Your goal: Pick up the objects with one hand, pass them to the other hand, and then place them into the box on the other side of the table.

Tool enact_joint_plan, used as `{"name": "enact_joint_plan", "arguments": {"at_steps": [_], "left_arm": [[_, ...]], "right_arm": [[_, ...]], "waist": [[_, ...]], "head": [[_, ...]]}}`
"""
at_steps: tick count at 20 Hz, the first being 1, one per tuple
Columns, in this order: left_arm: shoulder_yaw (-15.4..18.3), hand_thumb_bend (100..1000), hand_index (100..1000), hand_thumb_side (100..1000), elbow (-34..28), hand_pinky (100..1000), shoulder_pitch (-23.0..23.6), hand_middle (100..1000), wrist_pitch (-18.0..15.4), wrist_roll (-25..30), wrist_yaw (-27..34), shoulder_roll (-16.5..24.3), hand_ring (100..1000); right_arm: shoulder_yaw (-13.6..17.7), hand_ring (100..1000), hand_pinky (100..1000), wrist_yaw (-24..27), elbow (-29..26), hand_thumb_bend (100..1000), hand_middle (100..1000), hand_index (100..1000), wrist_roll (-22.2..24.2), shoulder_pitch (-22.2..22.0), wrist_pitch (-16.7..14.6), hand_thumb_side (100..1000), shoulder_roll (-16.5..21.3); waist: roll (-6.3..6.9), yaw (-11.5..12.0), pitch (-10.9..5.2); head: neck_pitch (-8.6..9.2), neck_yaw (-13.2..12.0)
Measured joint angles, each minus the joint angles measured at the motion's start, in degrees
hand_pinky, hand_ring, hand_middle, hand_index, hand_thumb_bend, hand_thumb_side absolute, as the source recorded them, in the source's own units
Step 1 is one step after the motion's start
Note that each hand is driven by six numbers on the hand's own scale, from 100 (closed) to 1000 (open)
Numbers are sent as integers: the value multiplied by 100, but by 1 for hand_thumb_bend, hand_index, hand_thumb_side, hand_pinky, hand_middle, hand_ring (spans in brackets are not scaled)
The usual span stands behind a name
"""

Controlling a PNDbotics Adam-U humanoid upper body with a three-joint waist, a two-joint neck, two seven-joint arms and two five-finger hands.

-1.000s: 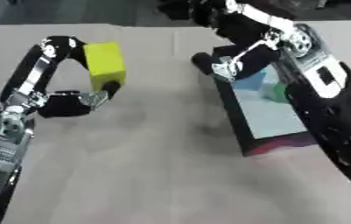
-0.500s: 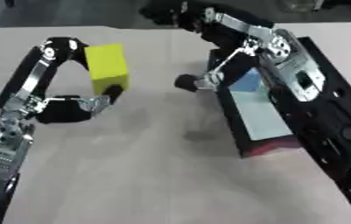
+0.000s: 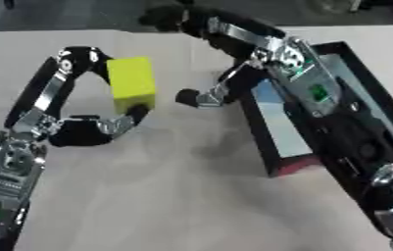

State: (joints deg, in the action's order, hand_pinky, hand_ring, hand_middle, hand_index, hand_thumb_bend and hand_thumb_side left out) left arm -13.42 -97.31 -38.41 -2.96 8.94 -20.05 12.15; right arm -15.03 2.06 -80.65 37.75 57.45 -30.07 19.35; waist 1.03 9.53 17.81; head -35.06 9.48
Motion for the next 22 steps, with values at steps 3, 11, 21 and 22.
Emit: {"name": "enact_joint_plan", "arguments": {"at_steps": [3,11,21,22], "left_arm": [[-26,100,495,216,-19,760,11,489,-16,-16,35,-45,517],[-74,100,494,243,-63,733,16,463,-44,-148,94,-194,492],[-126,100,497,222,-82,723,53,462,-225,-359,-37,-249,492],[-127,100,497,225,-83,723,60,462,-240,-374,-47,-261,492]], "right_arm": [[-26,1000,990,-72,16,345,923,1000,-7,1,-7,160,-40],[-30,1000,983,-256,61,335,830,1000,-6,2,-6,186,-76],[-94,1000,1000,-298,86,270,811,1000,123,2,123,170,-94],[-97,1000,1000,-269,86,264,810,1000,162,2,162,163,-94]], "waist": [[0,28,0],[0,98,0],[0,128,0],[0,142,0]], "head": [[3,53],[21,178],[49,266],[49,274]]}}
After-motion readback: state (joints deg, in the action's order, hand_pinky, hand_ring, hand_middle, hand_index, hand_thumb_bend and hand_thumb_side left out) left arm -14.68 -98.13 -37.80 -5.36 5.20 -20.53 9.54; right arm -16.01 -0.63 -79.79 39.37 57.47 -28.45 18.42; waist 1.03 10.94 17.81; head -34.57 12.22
